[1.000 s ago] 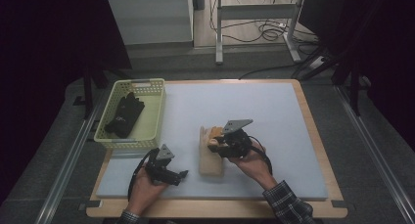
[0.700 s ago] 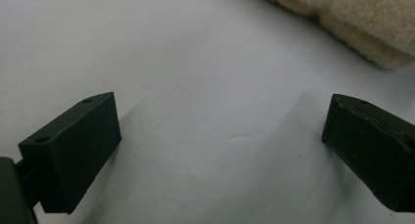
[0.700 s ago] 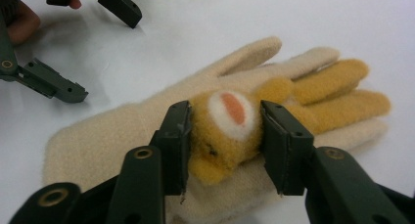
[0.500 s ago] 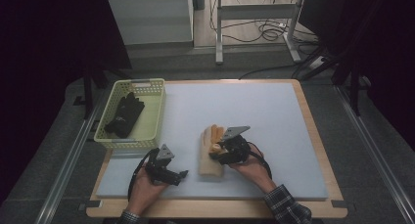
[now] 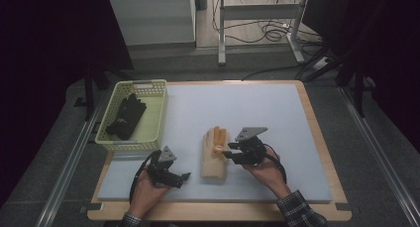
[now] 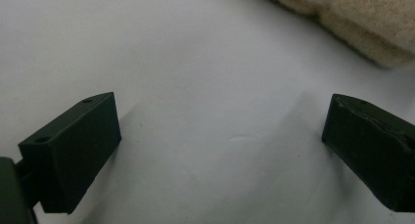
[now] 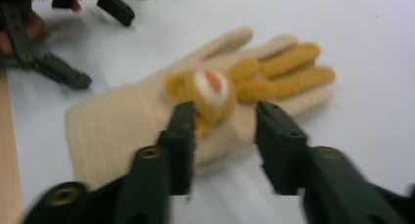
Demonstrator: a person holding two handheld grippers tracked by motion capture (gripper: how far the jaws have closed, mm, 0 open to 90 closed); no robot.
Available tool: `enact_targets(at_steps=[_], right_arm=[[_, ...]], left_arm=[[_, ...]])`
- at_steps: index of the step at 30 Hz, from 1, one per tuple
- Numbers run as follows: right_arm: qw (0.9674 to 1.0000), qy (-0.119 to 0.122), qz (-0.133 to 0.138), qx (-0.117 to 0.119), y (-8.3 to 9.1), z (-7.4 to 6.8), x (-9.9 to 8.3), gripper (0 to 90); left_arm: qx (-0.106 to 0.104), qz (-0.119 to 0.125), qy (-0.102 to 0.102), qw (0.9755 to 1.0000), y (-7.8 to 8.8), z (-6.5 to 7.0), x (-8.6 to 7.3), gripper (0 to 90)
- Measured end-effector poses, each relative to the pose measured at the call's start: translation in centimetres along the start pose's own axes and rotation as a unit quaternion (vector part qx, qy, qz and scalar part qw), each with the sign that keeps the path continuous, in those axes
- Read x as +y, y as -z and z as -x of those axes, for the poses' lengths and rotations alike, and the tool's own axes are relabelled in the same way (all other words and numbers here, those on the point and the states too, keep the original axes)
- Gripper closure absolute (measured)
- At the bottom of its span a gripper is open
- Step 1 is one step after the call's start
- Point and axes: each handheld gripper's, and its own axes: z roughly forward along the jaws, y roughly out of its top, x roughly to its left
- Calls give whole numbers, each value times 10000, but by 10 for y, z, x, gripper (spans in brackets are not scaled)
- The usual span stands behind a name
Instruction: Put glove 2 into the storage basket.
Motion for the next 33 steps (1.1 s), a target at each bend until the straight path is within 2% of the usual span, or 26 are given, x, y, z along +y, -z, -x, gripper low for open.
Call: enact_targets(at_steps=[1,2,3,6,8,13,18,33], right_arm=[[10000,0,0,0,0,0,0,621],[10000,9,-8,-12,2,0,-3,667],[9999,-48,-50,88,4,0,-10,749],[9997,-106,-162,179,4,-1,-19,854],[9994,-119,-241,224,3,-4,-25,884],[9987,-34,-415,299,-4,-15,-39,886],[9981,17,-514,328,-11,-20,-45,886],[9982,14,-399,457,-33,-33,-32,884]], left_arm=[[0,0,0,10000,0,0,0,10],[-8,0,16,10000,0,0,0,10],[-8,1,17,10000,0,0,0,10],[-6,-3,13,10000,0,0,0,10],[-7,-2,14,10000,0,0,0,10],[-6,0,12,10000,0,0,0,10],[-7,-2,13,10000,0,0,0,10],[-5,-15,25,10000,0,1,0,12]])
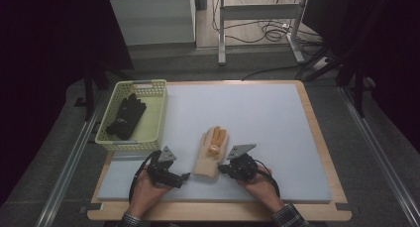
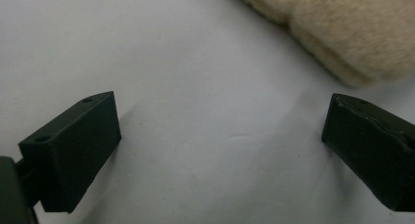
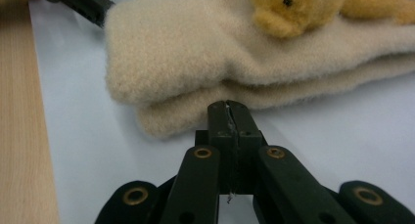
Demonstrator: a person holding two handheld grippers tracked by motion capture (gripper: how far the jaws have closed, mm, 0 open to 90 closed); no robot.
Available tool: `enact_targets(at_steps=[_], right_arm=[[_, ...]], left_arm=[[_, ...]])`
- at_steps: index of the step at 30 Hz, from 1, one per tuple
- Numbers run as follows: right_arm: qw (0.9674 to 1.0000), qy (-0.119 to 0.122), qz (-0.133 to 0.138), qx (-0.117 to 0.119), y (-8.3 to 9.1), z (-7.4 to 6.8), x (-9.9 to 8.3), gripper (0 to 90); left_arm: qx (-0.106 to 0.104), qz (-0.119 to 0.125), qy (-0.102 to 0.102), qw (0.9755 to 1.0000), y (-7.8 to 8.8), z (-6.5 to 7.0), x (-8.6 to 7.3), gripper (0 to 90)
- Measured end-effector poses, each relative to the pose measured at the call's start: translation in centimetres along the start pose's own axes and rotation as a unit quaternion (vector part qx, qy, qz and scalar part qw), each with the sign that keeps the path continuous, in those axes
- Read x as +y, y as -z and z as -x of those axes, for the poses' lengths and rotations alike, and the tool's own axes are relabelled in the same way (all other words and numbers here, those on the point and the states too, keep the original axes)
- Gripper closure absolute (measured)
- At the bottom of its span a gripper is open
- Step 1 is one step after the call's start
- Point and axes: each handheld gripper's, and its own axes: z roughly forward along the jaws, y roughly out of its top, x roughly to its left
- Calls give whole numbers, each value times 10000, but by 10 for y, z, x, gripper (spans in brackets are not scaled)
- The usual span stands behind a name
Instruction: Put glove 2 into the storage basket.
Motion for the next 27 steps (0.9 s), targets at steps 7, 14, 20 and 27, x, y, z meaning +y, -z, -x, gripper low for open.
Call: enact_targets(at_steps=[7,14,20,27], right_arm=[[10000,5,44,-60,-11,-1,9,884],[9998,18,94,-164,-22,-4,18,883],[9996,27,170,-231,-32,-7,25,879],[9994,83,210,-272,-35,-10,27,822]], left_arm=[[-8,-21,-9,10000,3,1,-3,19],[-78,-8,-87,9999,7,-1,-7,25],[-81,-4,-85,9999,7,-1,-7,24],[-79,2,-81,9999,6,-1,-7,23]])
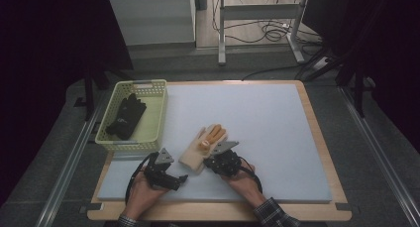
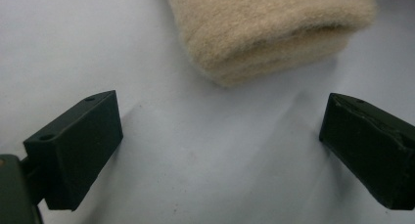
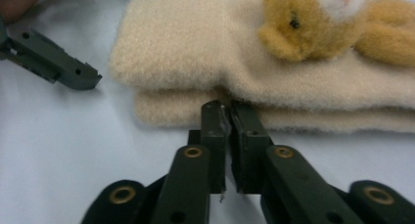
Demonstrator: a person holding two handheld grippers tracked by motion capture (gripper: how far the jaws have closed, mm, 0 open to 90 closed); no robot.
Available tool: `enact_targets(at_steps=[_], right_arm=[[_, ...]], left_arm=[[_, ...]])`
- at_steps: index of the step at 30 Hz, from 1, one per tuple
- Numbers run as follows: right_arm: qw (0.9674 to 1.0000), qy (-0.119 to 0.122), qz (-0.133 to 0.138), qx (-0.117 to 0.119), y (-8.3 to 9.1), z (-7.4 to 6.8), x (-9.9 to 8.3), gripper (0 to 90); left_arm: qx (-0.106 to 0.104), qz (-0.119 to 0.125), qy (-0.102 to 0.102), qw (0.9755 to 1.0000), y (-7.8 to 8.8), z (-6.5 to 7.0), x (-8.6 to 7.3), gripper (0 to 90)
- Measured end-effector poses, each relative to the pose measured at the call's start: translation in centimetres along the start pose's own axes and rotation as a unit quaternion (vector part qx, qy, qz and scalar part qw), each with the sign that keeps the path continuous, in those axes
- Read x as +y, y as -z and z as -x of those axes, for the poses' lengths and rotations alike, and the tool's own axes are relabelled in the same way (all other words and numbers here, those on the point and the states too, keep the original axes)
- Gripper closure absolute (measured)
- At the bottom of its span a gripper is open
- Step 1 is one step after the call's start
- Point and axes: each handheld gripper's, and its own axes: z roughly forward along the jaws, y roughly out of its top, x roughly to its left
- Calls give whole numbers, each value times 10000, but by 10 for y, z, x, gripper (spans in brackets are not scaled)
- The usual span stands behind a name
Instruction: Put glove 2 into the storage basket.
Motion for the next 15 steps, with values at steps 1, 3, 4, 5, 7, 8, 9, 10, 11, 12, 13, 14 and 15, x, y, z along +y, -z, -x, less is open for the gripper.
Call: enact_targets(at_steps=[1,3,4,5,7,8,9,10,11,12,13,14,15], right_arm=[[10000,6,2,-19,1,0,-1,810],[10000,-9,30,-36,6,1,-3,788],[10000,-30,43,-55,8,2,-4,776],[9999,-36,50,-81,11,3,-5,760],[9998,-64,88,-177,18,7,-8,713],[9997,-72,103,-213,20,8,-9,693],[9996,-91,120,-256,24,10,-10,664],[9996,-91,120,-256,24,10,-10,664],[9992,-160,164,-327,32,15,-13,569],[9992,-160,164,-327,32,15,-13,569],[9988,-215,180,-411,40,21,-16,453],[9988,-215,180,-411,40,21,-16,453],[9981,-252,164,-535,48,26,-20,377]], left_arm=[[0,0,0,10000,0,0,0,23],[-4,-1,2,10000,0,0,0,22],[-2,0,3,10000,0,0,0,22],[-1,-1,4,10000,0,0,0,22],[-2,-2,5,10000,0,0,0,22],[-2,0,2,10000,0,0,0,22],[-1,0,2,10000,0,0,0,22],[-1,0,2,10000,0,0,0,22],[-1,0,3,10000,0,0,0,22],[-1,0,3,10000,0,0,0,22],[0,0,3,10000,0,0,0,22],[0,0,3,10000,0,0,0,22],[3,-1,5,10000,0,0,0,23]])
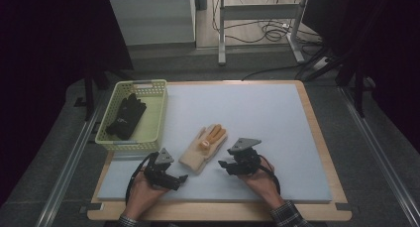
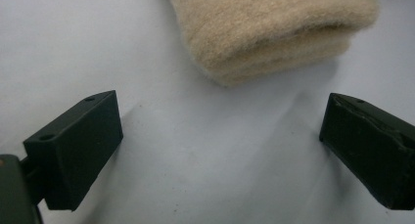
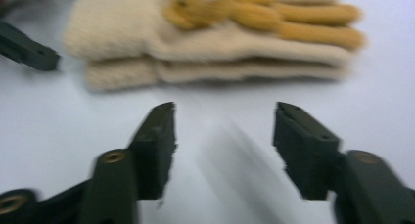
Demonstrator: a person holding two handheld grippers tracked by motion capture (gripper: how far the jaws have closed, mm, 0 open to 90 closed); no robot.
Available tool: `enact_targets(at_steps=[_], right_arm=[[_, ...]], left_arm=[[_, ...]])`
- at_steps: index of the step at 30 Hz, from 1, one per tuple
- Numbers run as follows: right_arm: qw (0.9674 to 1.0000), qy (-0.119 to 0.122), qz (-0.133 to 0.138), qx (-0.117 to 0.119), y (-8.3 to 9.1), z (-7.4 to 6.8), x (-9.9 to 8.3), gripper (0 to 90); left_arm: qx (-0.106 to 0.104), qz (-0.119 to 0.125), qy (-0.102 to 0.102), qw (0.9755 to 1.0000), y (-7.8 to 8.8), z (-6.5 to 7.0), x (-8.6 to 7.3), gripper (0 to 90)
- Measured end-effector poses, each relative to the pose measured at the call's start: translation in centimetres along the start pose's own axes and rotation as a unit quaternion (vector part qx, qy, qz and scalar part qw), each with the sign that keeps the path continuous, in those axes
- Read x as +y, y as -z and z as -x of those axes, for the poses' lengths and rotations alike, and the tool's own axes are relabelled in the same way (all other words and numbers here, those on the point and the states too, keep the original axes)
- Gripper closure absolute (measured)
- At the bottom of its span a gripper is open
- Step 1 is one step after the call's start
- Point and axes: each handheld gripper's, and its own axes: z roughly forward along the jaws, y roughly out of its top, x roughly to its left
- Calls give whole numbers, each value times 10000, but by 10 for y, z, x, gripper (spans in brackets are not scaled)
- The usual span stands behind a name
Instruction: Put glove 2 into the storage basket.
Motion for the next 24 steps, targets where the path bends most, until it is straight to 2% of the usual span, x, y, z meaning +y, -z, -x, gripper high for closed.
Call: enact_targets(at_steps=[2,4,5,7,9,14,18,20,24], right_arm=[[10000,-47,-3,-64,6,6,-4,309],[10000,-60,-26,-66,9,10,-6,280],[9999,-57,-60,-93,14,16,-11,225],[9999,-54,-76,-128,16,18,-13,207],[9994,-97,-130,-297,22,27,-21,152],[9981,-181,-238,-532,26,39,-32,102],[9970,-173,-360,-667,23,44,-40,72],[9971,-277,-375,-606,23,47,-41,70],[9971,-299,-367,-595,22,47,-41,69]], left_arm=[[1,1,1,10000,0,0,0,24],[2,-5,0,10000,0,0,0,25],[7,-8,-1,10000,0,0,0,26],[6,-8,-2,10000,0,0,0,27],[7,-8,-4,10000,0,0,0,26],[2,-3,-6,10000,0,0,0,24],[-9,-4,-7,10000,0,0,0,22],[-23,-5,-10,10000,0,0,0,18],[-40,0,-10,10000,0,0,0,10]])
